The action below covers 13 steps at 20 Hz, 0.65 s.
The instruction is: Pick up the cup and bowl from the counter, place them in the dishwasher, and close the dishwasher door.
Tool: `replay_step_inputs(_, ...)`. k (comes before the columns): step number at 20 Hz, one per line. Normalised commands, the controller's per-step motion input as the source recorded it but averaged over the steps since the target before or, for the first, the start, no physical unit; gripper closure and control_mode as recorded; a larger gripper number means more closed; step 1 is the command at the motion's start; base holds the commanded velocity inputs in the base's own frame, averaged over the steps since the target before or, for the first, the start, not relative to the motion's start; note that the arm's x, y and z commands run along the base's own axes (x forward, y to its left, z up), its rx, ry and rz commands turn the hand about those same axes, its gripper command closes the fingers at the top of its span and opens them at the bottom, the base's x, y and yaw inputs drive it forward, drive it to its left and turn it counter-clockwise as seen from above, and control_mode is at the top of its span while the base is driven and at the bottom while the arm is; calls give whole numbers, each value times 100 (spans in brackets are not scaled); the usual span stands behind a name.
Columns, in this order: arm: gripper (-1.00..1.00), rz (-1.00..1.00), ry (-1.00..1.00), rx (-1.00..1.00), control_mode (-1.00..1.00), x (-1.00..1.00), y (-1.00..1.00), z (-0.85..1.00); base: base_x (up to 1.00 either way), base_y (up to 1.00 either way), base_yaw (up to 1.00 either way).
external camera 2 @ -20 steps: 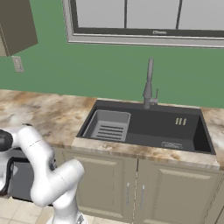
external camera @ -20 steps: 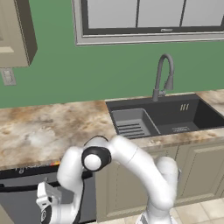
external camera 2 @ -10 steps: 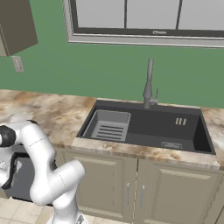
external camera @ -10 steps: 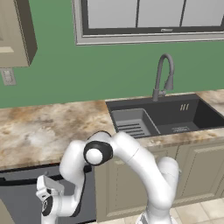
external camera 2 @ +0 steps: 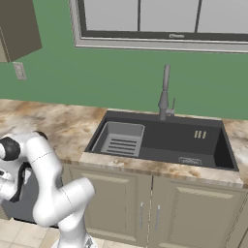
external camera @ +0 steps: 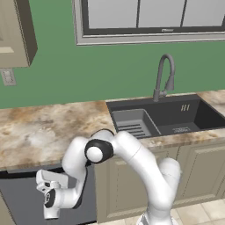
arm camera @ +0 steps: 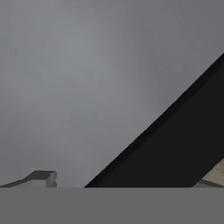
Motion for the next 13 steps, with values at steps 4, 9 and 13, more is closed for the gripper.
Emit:
replay_step_inputs(4,-100,-7,-9,-33,-100,66,-38,0,0,0,0)
replay_step_inputs(9,-100,-7,-9,-34,-100,67,-41,0,0,0,0)
replay_step_inputs(13,-100,-8,-8,-34,-100,70,-46,0,0,0,0)
